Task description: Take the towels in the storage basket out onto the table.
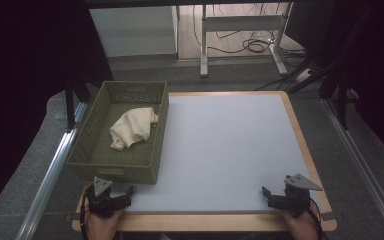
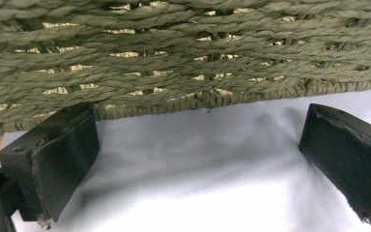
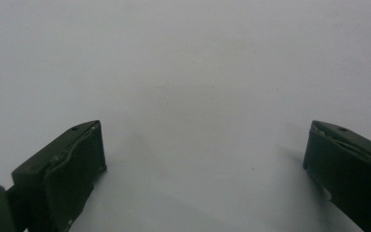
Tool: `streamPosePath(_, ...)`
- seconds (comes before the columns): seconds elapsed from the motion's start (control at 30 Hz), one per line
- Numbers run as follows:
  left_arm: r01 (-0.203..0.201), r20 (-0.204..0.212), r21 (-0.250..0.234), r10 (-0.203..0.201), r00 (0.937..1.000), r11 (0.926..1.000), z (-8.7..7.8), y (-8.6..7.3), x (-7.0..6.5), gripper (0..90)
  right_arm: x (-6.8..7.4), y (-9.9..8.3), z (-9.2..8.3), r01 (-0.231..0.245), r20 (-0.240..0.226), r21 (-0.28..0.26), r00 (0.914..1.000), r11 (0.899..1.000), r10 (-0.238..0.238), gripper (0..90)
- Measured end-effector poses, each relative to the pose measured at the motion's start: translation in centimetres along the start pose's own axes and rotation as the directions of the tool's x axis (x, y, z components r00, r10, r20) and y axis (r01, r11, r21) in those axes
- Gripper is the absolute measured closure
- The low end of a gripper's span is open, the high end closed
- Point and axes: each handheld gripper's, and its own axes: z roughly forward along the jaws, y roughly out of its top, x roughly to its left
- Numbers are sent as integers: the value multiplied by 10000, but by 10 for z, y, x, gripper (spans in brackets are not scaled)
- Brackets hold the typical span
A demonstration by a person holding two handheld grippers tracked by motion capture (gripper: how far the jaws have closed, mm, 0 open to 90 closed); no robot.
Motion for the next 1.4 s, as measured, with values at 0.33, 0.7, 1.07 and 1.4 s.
streamPosePath(0.33, 42, 37, 4, -42, 10000, 10000, 0, 0, 1, 7, 0, 0, 0, 2, 3, 1, 10000, 10000, -2, 9)
streamPosePath(0.7, 76, 117, -71, -75, 9999, 9999, -2, -1, 1, 18, 0, 0, 0, -7, 2, 2, 10000, 10000, 7, 10)
streamPosePath(1.07, 142, 498, -339, -125, 9987, 9993, -22, 4, 0, 35, 0, 0, 0, -6, 4, 3, 10000, 10000, 6, 9)
streamPosePath(1.4, -26, 715, -596, 68, 9974, 9982, -53, 20, 0, 40, 0, 0, 0, -12, 2, -8, 10000, 10000, 12, 10)
